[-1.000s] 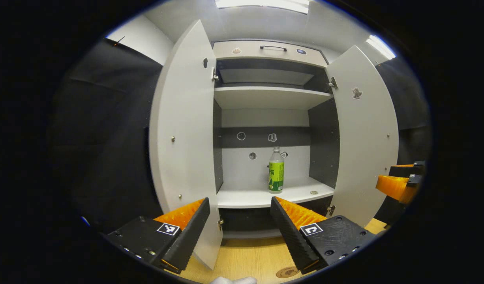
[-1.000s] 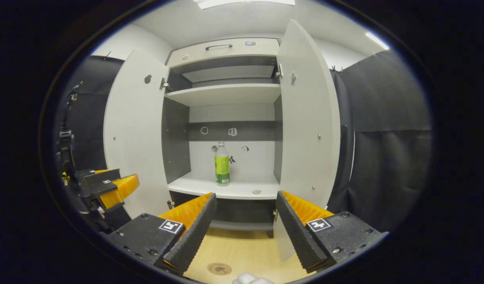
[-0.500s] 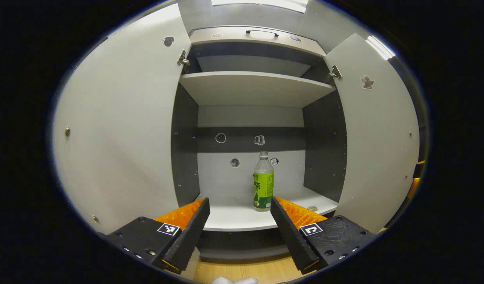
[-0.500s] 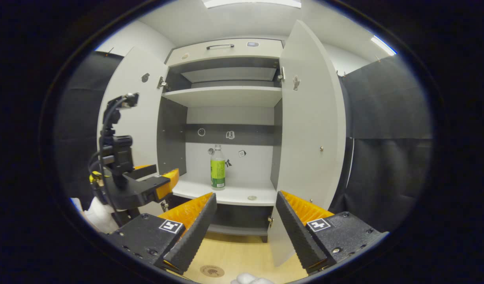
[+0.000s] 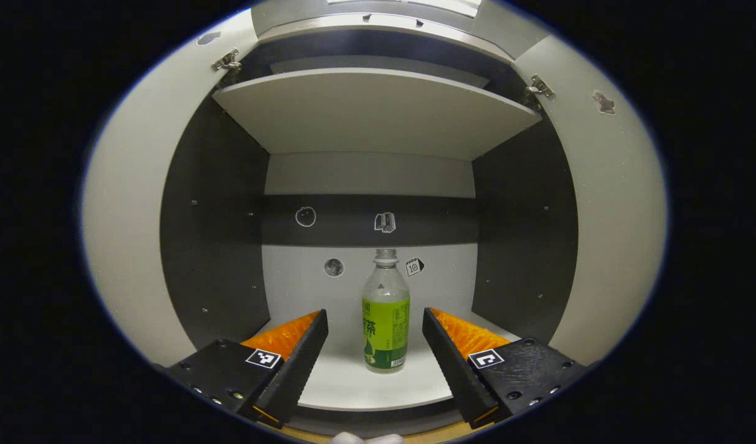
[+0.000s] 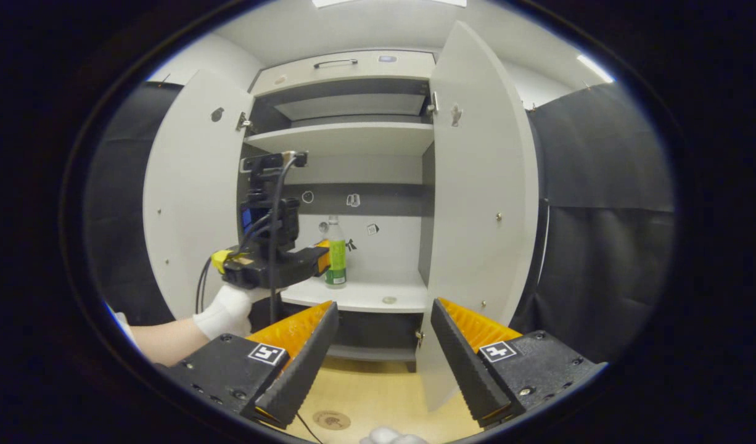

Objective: Grasp the bottle in the cabinet with the left hand and place it on the coaster, then close the right door with the right hand and the left door with the left hand.

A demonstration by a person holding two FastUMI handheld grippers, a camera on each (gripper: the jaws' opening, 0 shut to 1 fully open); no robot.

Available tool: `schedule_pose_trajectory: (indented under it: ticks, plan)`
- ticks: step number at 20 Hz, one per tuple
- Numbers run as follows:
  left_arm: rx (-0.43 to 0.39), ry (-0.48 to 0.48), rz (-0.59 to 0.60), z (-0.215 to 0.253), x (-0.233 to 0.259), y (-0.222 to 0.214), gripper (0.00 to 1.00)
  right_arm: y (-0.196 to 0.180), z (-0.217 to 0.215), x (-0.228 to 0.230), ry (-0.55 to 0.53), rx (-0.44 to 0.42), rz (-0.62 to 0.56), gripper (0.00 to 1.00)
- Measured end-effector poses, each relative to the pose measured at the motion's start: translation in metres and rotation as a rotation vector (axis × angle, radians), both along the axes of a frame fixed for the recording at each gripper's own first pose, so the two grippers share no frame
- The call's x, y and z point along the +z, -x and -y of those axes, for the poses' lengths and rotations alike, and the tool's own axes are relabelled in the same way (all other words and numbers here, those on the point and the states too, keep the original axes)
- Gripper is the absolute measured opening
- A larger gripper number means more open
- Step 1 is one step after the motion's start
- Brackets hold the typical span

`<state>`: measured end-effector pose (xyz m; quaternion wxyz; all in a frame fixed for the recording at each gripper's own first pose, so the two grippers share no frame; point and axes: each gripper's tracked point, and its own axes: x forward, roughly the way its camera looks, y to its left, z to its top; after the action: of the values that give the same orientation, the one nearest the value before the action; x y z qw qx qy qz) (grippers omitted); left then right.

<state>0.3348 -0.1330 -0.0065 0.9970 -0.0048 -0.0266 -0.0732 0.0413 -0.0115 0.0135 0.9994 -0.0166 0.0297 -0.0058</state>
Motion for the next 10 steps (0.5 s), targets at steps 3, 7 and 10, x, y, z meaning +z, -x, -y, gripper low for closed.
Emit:
schedule_pose_trajectory:
  ticks: [3, 7, 10]
  plan:
    - [0.017, -0.003, -0.013, 0.009, -0.009, -0.027, 0.94, -0.001, 0.0, -0.002, -0.002, 0.004, -0.008, 0.95]
    - [0.055, -0.008, -0.053, 0.008, -0.028, -0.056, 0.96, -0.003, 0.004, -0.003, 0.003, 0.006, -0.015, 0.95]
    - [0.059, -0.016, -0.069, 0.01, -0.038, -0.073, 0.96, -0.007, 0.008, -0.007, 0.01, 0.003, -0.026, 0.99]
